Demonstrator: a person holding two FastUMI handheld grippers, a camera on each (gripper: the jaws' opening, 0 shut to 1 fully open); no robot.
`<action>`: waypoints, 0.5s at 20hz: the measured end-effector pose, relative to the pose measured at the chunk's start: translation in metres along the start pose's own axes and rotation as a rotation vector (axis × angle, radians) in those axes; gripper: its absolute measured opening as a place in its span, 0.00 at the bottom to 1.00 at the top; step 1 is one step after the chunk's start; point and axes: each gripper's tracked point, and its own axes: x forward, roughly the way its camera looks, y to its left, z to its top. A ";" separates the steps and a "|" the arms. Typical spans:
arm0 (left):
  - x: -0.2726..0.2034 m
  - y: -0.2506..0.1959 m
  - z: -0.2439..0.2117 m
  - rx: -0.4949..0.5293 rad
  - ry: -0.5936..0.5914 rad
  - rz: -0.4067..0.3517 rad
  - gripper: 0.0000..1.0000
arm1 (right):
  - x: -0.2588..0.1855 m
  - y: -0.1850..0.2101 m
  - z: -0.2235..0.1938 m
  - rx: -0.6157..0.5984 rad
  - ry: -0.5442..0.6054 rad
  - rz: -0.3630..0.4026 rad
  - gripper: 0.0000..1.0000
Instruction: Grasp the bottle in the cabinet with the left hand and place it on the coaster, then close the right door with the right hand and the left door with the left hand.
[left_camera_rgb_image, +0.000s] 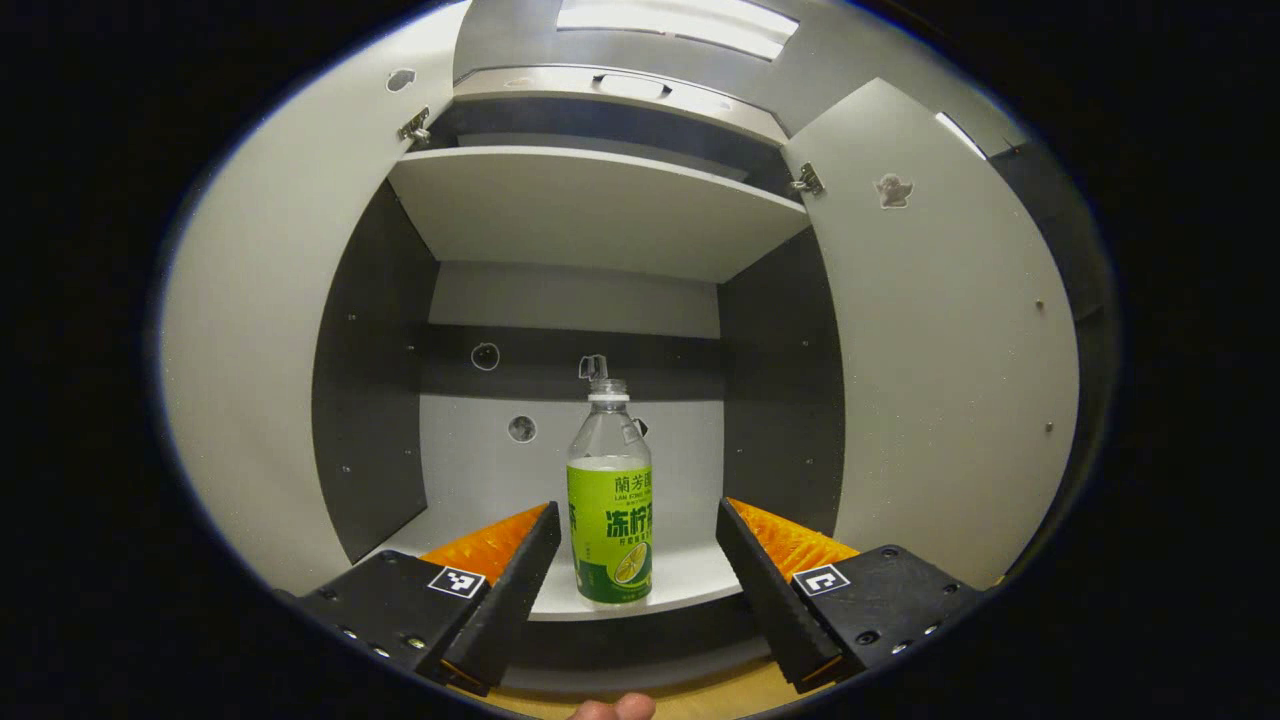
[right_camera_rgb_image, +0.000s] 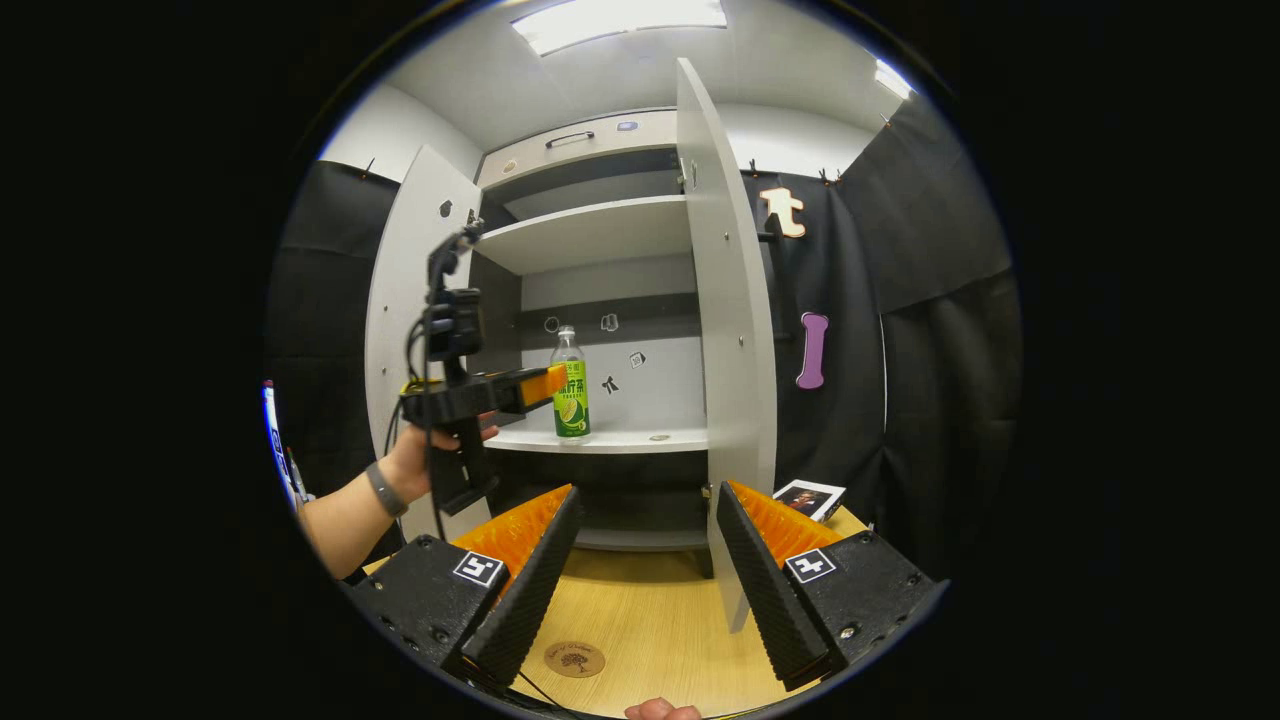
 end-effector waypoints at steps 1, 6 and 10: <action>0.009 0.003 -0.004 0.001 0.008 0.008 0.95 | 0.001 -0.002 0.002 0.001 -0.003 -0.005 0.84; 0.049 0.013 -0.021 -0.014 0.044 0.030 0.96 | 0.006 -0.016 -0.001 0.018 0.012 -0.051 0.84; 0.069 0.018 -0.022 -0.017 0.052 0.040 0.96 | 0.009 -0.028 0.000 0.031 0.010 -0.080 0.84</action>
